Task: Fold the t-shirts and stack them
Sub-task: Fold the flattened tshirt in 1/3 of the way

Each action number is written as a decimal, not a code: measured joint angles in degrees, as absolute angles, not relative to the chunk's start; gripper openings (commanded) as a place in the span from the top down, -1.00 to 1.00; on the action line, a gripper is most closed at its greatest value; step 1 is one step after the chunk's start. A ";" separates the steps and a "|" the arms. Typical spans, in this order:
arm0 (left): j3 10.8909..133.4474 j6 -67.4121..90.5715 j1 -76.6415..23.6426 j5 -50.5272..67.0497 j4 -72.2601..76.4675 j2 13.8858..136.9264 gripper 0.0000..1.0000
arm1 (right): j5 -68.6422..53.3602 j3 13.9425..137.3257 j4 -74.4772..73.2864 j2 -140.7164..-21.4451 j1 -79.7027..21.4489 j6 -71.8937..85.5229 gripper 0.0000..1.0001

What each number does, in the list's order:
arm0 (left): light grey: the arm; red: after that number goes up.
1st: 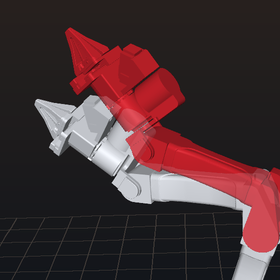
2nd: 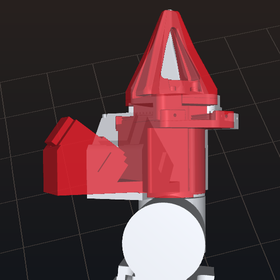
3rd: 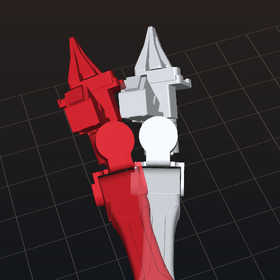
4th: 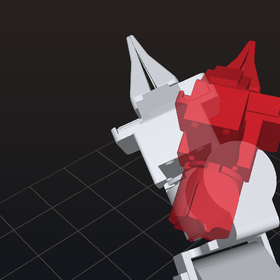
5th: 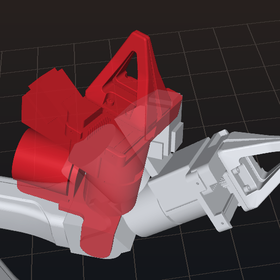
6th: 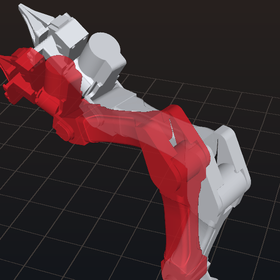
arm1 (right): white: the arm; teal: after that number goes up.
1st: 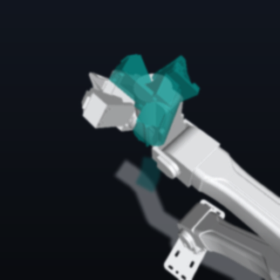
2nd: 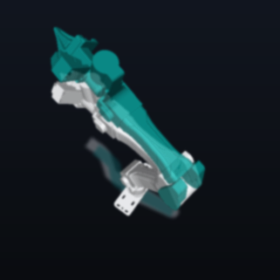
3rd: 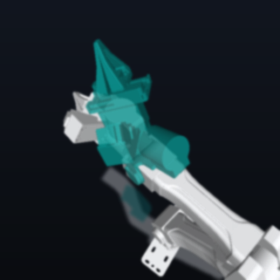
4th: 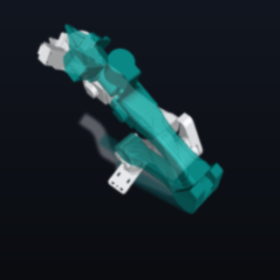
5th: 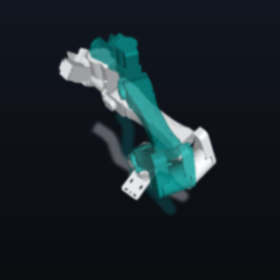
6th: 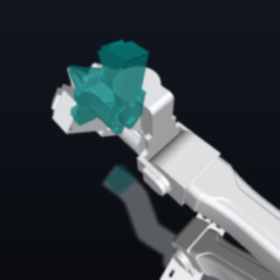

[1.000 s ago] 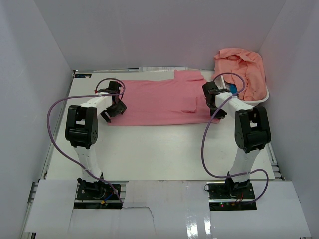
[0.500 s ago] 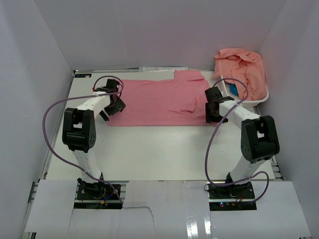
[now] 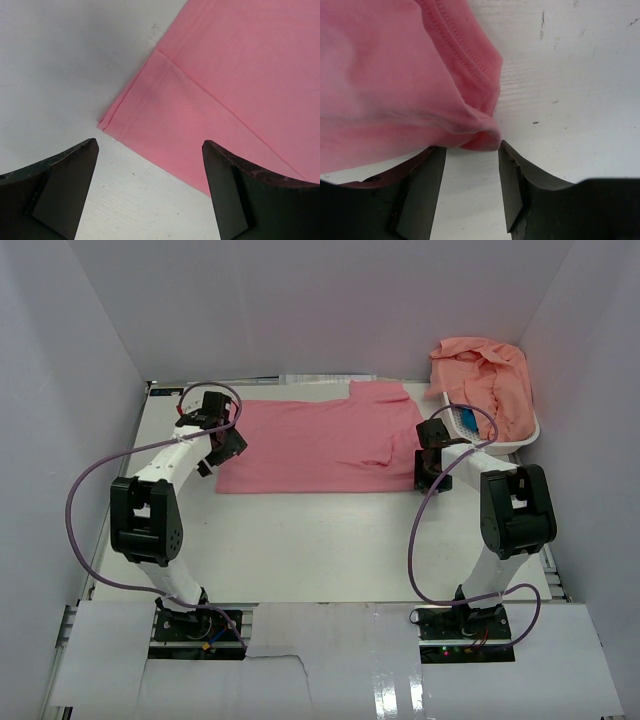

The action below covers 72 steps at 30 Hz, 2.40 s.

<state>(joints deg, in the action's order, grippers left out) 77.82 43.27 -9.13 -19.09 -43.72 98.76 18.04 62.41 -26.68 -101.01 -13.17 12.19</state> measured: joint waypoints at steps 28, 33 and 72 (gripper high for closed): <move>83.40 47.07 -14.00 -19.27 -42.87 115.85 -0.91 | 38.15 65.67 -34.13 -107.35 -20.01 13.28 0.85; 81.62 47.51 -14.09 -20.03 -41.60 114.85 -0.92 | 42.96 65.87 -36.69 -108.42 -21.02 15.22 0.85; 46.63 51.24 -14.00 -21.43 -43.09 84.68 -0.93 | 38.19 53.36 -59.68 -96.09 -36.88 40.07 0.43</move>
